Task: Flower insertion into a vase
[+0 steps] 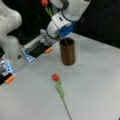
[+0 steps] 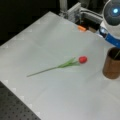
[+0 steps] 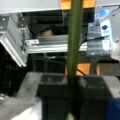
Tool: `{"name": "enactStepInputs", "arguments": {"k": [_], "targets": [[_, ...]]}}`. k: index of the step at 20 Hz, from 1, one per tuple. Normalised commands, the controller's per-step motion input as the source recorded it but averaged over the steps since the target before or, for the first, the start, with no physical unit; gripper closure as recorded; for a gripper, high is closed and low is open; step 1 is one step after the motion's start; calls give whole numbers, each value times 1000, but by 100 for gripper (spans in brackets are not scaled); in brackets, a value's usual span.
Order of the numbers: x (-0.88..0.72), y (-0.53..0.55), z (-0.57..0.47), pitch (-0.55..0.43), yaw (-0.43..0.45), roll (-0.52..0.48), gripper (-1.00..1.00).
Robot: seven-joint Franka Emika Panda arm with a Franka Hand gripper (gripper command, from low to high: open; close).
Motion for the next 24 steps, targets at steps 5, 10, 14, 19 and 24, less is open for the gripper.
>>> {"name": "enactStepInputs", "arguments": {"k": [5,10,14,19,24], "targets": [[283,-87,-105,26,117,-23,-100],[290,-51,-81,-18,85,5,-100],[282,-51,-35,20,86,-15,-100],[291,-101,33,76,87,-37,-100],[334,-152,132,87,99,-81,-100]]}}
